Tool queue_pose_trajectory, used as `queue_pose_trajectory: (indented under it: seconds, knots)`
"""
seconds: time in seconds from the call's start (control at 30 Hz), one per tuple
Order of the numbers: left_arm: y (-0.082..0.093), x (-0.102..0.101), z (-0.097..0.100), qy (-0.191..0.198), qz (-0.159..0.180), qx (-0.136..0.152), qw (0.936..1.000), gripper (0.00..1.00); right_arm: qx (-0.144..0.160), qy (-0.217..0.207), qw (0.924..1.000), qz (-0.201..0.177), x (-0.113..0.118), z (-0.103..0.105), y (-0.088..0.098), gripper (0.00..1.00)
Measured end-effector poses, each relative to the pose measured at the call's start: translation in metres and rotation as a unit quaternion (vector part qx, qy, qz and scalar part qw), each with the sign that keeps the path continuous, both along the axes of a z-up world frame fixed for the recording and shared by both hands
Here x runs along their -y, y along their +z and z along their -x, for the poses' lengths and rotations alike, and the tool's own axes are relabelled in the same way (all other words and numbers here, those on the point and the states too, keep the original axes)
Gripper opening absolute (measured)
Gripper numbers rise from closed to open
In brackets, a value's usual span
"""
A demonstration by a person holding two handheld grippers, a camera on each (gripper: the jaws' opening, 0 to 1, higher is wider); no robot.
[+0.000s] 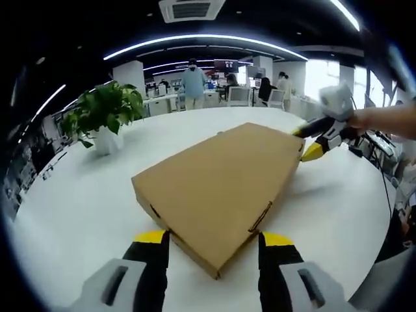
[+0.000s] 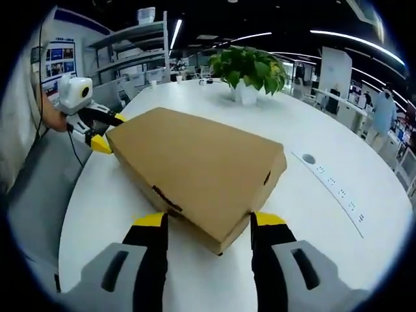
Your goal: Operate the shoe box by opening the lid, removing the specified soft item, and placing it in the target area until the item is outside and the box remains undamaged.
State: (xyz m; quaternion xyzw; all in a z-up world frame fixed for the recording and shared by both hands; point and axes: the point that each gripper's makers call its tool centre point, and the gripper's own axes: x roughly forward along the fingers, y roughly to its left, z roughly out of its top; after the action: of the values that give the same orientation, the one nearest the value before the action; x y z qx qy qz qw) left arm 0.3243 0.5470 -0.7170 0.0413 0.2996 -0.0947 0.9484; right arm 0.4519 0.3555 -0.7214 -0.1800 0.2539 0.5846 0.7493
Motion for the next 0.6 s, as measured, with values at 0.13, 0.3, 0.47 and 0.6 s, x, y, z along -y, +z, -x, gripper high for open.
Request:
queue_pose_trajectory:
  seconds: [0.13,0.3,0.47,0.6]
  knots:
    - [0.0,0.001,0.0,0.002,-0.002,-0.003,1.0,0.56,-0.007,0.0,1.0,-0.001,0.0,0.003,0.002,0.47]
    - [0.001,0.001,-0.001,0.001,0.002,-0.006,1.0,0.55,-0.006,-0.002,1.0,0.004,-0.001,0.005,0.003,0.46]
    - [0.001,0.0,0.0,0.0,0.004,-0.012,0.9999,0.55,-0.005,-0.003,0.9999,0.011,-0.001,0.007,0.003,0.46]
    - [0.001,-0.003,0.002,-0.005,0.003,-0.013,0.9999,0.55,-0.005,-0.002,0.9998,0.02,-0.003,0.013,0.003,0.45]
